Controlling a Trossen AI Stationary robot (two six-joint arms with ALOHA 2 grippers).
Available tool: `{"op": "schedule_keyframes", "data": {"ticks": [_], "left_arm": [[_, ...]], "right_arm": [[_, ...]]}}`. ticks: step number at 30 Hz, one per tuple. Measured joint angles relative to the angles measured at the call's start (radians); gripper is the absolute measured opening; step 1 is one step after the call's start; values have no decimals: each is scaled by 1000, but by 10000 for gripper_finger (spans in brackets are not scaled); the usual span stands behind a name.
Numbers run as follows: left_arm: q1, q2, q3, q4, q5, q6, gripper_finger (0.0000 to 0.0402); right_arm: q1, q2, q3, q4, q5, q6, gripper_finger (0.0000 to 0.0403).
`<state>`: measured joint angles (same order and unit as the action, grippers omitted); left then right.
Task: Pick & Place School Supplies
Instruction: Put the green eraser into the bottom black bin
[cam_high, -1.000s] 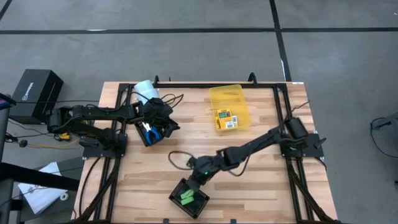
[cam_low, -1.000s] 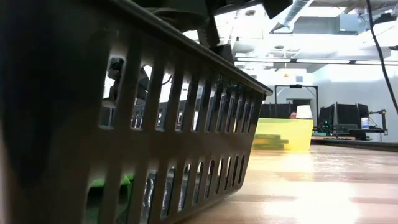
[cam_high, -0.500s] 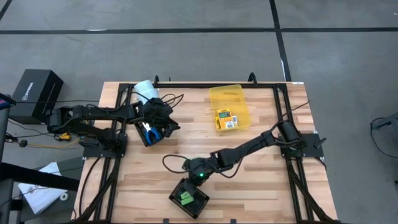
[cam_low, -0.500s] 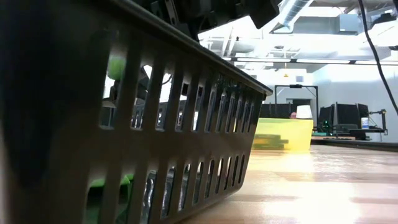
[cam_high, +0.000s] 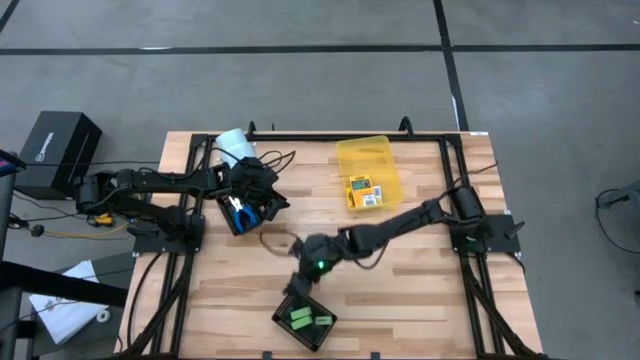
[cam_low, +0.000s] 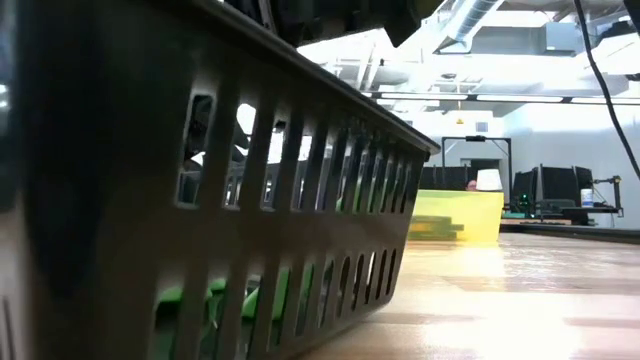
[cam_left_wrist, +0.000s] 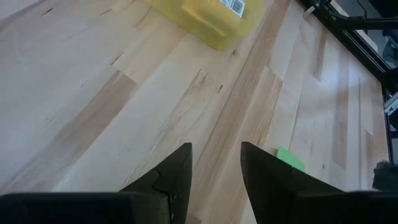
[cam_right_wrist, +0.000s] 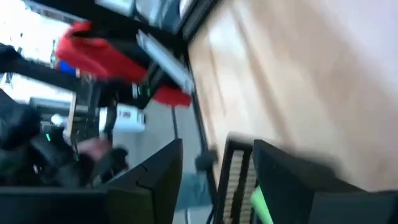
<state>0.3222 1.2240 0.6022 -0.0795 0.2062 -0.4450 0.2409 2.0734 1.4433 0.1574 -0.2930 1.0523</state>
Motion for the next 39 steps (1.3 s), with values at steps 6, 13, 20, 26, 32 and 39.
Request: {"op": "schedule_keyframes", "data": {"ticks": [6,13,20,26,32,39], "left_arm": [[0,0,0,-2,2,-16,131],[-2,0,-21,-2,8,-65,131],[-2,0,-69,9,8,-68,131],[-2,0,-88,19,8,-69,131],[-2,0,-94,26,8,-69,131],[-2,0,-94,38,8,-69,131]], "right_arm": [[-109,-61,2,-193,1,-86,162],[-166,-113,0,-604,21,-199,133],[-172,-113,-1,-742,46,-241,111],[-187,-113,-3,-759,58,-217,83],[-186,-105,-8,-750,59,-214,13],[-171,-60,-12,-723,33,-197,2]]}}
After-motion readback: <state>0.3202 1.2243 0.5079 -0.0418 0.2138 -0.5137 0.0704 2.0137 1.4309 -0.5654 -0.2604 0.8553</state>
